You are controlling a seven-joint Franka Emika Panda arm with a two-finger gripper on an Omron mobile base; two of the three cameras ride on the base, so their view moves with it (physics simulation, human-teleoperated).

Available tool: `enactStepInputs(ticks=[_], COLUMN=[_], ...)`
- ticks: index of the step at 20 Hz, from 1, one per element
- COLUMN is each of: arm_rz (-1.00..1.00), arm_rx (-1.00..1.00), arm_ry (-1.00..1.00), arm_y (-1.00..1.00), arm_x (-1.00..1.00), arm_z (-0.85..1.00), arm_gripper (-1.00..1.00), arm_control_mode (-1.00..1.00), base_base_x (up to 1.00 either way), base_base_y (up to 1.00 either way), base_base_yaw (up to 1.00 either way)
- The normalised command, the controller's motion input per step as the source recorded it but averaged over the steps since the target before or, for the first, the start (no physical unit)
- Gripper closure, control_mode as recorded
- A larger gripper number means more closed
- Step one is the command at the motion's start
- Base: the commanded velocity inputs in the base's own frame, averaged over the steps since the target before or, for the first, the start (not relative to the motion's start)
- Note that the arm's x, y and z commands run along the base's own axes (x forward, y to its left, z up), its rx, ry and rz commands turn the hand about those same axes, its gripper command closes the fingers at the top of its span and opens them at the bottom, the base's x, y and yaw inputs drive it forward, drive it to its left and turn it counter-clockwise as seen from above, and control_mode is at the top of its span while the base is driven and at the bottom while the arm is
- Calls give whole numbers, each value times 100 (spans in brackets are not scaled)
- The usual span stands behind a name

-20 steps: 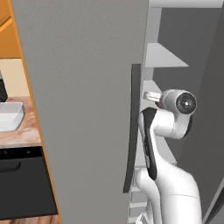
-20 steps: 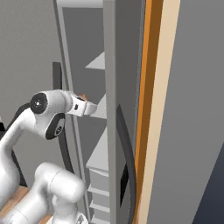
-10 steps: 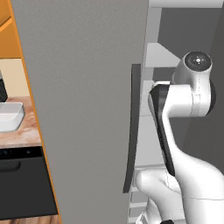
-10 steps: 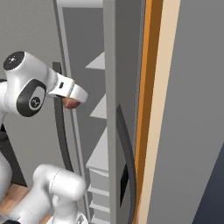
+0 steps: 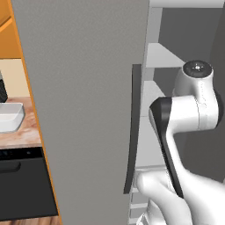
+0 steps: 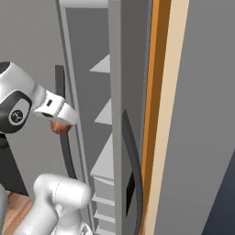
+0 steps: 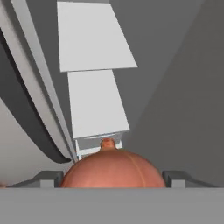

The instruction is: Take the squash and onion out of the freezer and place them in the tupperware container on the counter. Then put the tupperware containing the vegetables back in the freezer.

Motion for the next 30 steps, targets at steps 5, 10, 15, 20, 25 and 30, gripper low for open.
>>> enactStepInputs(ticks=[5,10,15,20,25,30], arm_rz=[0,0,0,0,0,0], arm_rx=[0,0,0,0,0,0], arm_ry=[0,0,0,0,0,0], arm_y=[14,0,0,0,0,0], arm_x=[-35,0,0,0,0,0], arm_z=[-31,0,0,0,0,0], arm_gripper=[100,100,100,100,100,100], arm_control_mode=[-100,100,100,100,100,100], base_base_x=[0,-91,-45,11,51,62], base_base_y=[0,82,100,100,100,100], base_base_yaw=[0,0,-1,-8,-17,-18])
